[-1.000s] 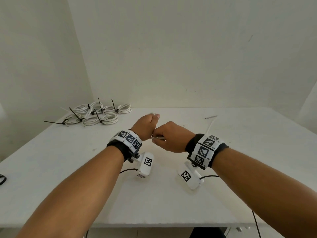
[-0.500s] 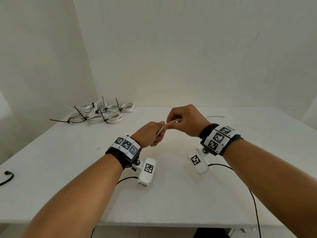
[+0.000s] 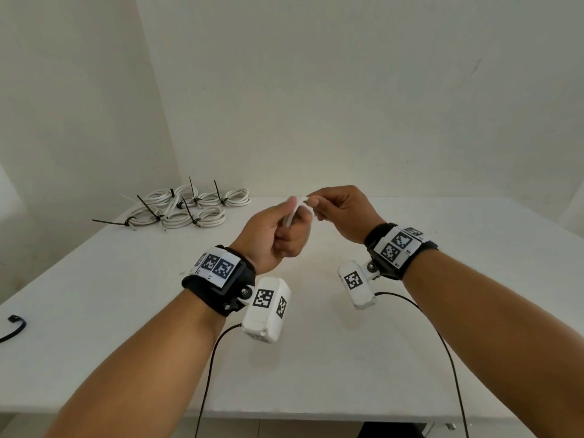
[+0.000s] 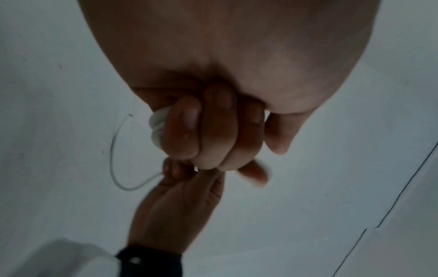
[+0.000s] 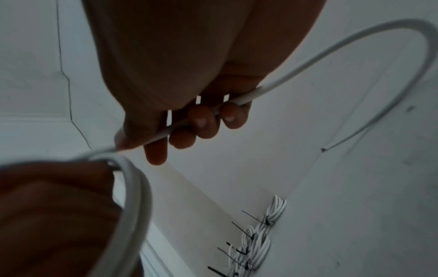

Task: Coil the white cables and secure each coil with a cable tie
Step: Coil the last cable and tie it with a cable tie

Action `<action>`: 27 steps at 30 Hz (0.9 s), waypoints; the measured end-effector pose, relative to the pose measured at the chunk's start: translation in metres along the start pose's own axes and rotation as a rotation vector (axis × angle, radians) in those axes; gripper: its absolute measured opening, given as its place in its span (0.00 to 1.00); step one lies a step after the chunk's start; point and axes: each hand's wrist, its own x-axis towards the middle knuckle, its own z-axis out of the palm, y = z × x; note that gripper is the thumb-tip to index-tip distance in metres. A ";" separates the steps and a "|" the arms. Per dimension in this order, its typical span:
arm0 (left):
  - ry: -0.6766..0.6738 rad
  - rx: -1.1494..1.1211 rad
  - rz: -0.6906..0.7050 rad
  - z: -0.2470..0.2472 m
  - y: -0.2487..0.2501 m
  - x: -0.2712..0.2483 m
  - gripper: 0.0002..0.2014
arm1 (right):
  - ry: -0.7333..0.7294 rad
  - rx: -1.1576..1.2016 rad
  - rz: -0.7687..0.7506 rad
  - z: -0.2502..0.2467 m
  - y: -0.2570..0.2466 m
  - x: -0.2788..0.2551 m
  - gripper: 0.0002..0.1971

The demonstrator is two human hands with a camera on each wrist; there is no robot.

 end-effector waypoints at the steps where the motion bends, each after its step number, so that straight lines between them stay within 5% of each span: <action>1: -0.016 -0.037 0.034 0.001 0.002 0.001 0.20 | 0.003 0.017 0.000 0.003 0.001 -0.001 0.14; 7: -0.039 -0.064 0.224 0.012 0.019 0.007 0.24 | -0.061 -0.062 0.044 0.015 0.003 -0.009 0.21; 15: 0.269 0.082 0.352 0.000 0.023 0.026 0.19 | -0.239 -0.261 0.083 0.039 0.002 -0.024 0.15; 23: 0.420 0.773 0.260 -0.021 0.004 0.032 0.09 | -0.307 -0.538 -0.017 0.037 -0.011 -0.022 0.12; 27: 0.375 1.058 0.109 -0.031 -0.005 0.029 0.11 | -0.312 -0.602 -0.091 0.030 -0.019 -0.021 0.08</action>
